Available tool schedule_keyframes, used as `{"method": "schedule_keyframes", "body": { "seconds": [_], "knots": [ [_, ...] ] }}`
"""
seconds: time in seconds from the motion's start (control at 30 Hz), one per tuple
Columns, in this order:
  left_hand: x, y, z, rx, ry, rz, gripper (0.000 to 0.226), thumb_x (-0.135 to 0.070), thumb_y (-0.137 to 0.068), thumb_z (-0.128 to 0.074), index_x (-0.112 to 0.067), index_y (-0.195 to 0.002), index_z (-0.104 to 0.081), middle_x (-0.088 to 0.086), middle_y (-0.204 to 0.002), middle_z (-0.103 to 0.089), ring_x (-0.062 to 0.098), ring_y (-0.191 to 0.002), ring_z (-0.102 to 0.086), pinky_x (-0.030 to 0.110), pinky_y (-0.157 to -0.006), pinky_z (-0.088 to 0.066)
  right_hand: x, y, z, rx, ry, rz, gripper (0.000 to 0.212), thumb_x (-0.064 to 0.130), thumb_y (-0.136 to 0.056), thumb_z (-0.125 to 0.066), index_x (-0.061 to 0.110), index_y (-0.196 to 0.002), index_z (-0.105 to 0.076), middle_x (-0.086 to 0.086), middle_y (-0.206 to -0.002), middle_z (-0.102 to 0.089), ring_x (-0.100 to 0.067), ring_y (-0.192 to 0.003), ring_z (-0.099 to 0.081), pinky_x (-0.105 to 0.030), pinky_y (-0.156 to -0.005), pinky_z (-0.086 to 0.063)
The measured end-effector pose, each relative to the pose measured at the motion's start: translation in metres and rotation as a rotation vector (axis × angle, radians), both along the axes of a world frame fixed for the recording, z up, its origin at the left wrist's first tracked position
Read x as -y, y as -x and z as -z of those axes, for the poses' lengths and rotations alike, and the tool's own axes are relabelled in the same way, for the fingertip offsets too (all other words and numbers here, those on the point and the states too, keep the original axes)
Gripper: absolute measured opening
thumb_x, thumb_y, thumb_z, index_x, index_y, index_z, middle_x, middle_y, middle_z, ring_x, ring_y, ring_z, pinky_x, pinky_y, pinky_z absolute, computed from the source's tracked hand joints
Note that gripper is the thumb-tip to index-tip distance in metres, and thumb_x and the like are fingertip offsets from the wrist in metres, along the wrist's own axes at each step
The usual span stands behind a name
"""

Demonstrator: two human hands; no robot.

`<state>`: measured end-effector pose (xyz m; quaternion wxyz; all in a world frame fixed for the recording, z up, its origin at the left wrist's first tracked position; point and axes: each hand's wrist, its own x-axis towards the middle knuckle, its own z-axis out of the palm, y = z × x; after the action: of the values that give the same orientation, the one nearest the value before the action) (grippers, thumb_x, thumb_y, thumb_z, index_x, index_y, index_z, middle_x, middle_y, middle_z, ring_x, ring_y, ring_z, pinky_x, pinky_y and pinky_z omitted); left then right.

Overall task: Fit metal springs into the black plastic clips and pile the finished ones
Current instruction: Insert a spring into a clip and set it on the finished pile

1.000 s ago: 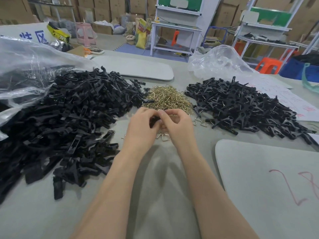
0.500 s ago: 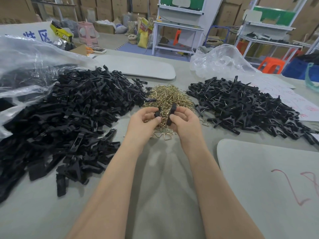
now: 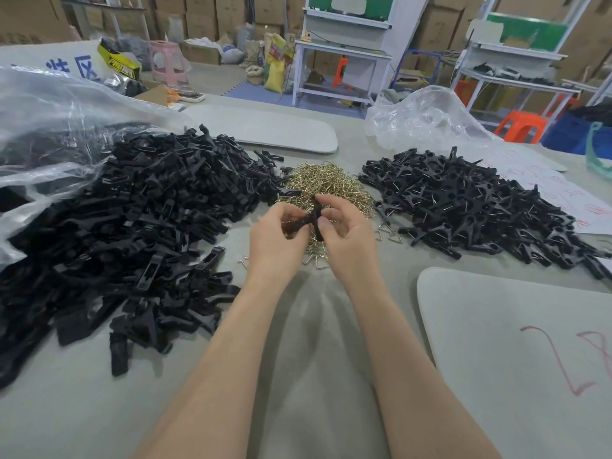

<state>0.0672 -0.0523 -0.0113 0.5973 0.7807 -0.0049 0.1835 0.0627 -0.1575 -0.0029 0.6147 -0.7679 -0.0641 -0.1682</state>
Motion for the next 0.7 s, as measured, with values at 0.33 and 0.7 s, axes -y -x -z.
{"method": "schedule_keyframes", "body": {
  "seconds": [0.33, 0.7],
  "knots": [
    [-0.003, -0.002, -0.001, -0.142, 0.525, 0.073, 0.016, -0.003, -0.093, -0.056, -0.012, -0.086, -0.068, 0.005, -0.084, -0.069, 0.011, -0.078, -0.066, 0.018, -0.072, -0.053, -0.005, -0.002, 0.003, -0.041, -0.119, -0.023, 0.023, 0.004, -0.093, -0.055, 0.021, -0.105, -0.065, -0.005, -0.102, -0.070, -0.016, -0.092, -0.069, -0.039, -0.090, -0.055],
    [-0.008, 0.004, -0.012, -0.457, 0.751, 0.218, 0.014, 0.002, -0.087, -0.062, -0.010, -0.080, -0.064, 0.000, -0.060, -0.066, 0.010, -0.057, -0.059, 0.021, -0.057, -0.050, 0.002, -0.001, 0.001, 0.004, -0.047, -0.024, 0.025, -0.001, -0.085, -0.064, 0.022, -0.096, -0.061, 0.005, -0.094, -0.068, -0.002, -0.090, -0.065, -0.020, -0.087, -0.051]
  ]
}}
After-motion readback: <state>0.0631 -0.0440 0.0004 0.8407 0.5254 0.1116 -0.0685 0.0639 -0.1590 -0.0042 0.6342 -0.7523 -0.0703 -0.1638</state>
